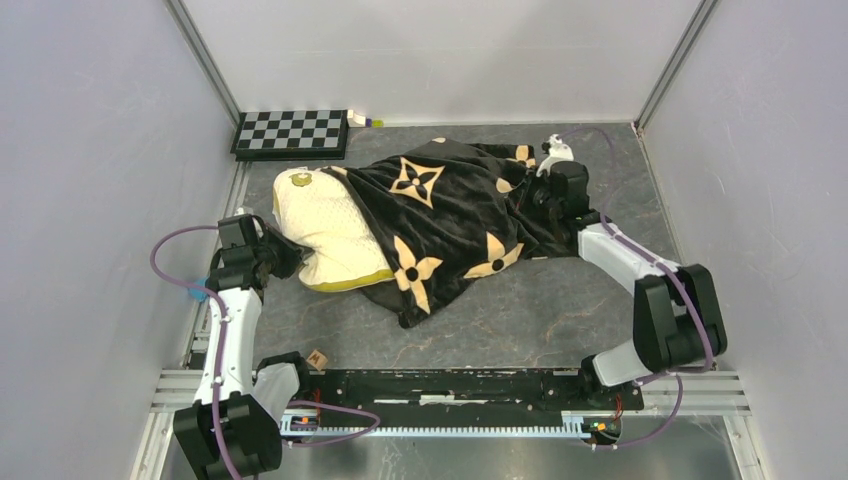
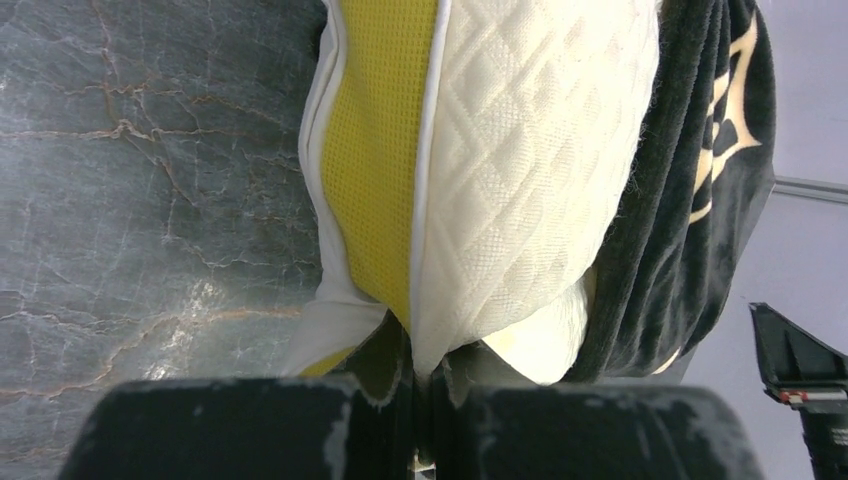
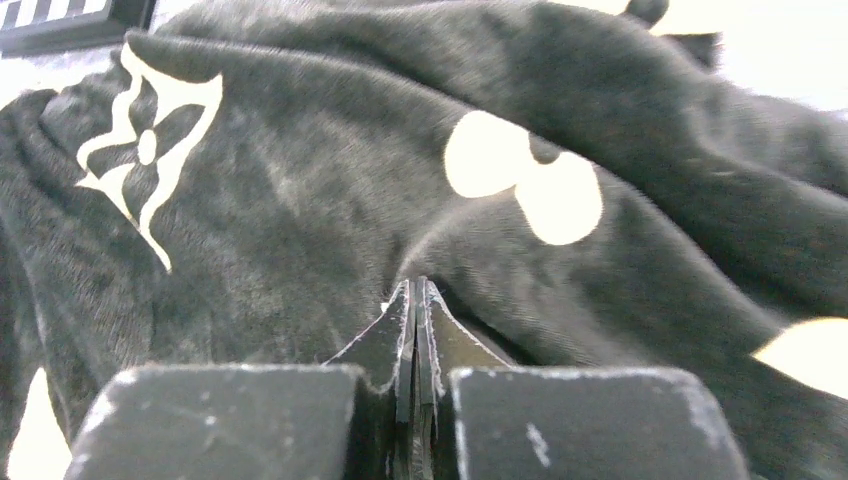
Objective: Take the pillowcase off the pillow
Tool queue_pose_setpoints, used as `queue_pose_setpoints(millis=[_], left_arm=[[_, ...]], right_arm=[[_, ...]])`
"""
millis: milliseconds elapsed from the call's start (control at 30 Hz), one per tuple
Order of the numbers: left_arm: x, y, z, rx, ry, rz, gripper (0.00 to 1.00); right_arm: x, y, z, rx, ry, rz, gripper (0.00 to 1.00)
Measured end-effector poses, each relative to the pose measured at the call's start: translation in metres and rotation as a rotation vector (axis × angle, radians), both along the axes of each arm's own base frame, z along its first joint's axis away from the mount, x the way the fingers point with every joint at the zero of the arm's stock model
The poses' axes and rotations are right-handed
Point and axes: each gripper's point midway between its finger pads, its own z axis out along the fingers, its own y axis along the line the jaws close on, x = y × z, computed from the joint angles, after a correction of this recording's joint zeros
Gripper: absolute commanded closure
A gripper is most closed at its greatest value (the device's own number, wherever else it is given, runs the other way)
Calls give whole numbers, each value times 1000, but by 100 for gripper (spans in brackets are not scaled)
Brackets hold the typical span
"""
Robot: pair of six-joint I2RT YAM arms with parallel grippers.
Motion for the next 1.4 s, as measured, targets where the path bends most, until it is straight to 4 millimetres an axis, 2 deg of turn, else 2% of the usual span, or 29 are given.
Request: queue_pose_setpoints(millis=[133, 167, 200, 233, 267, 300, 367, 467, 533, 600, 733, 867, 900, 1000, 1133, 1300, 1400], left_arm=[[-1, 3, 1, 15, 7, 14, 98], [-2, 4, 1, 18, 9, 18, 98], [-2, 4, 1, 19, 10, 19, 98], [-3, 4, 1, 19, 12, 19, 98], [-3, 4, 1, 19, 13, 20, 98], [-3, 4, 1, 19, 12, 20, 98], [-3, 4, 1, 19, 12, 19, 98], [-3, 3, 1, 18, 11, 18, 98], [-3, 3, 1, 18, 11, 18, 98], [-3, 3, 1, 18, 11, 18, 98], [-3, 3, 1, 19, 11, 17, 98], [-3, 3, 1, 19, 11, 16, 98], [-3, 3, 1, 20, 11, 16, 98], [-4, 3, 1, 21, 11, 16, 98], [-6, 5, 0, 30, 19, 23, 98], [-12, 10, 4, 58, 23, 49, 98], [-17, 10, 6, 65, 28, 55, 98]], right_arm=[[0, -31, 16, -29, -45, -87, 100], [-1, -38, 17, -29, -47, -99, 81], [-1, -46, 16, -26, -46, -109, 48], [-2, -49, 15, -21, -42, -107, 19], [-4, -51, 13, -16, -38, -96, 6], [-6, -51, 10, -11, -31, -75, 2], [-11, -38, 4, -1, -14, 1, 2], [-19, -10, -7, -11, 18, 113, 3], [-28, 8, -13, -18, 36, 178, 11], [-33, 17, -14, -19, 41, 215, 20], [-34, 19, -21, -32, 54, 231, 39], [-37, 20, -37, -53, 98, 238, 92], [-37, 19, -39, -56, 105, 234, 99], [-34, 12, -40, -82, 105, 188, 100], [-30, -10, -30, -143, 88, 78, 100], [-24, -63, 4, -196, 10, -134, 100], [-30, -104, 13, -181, -5, -278, 100]])
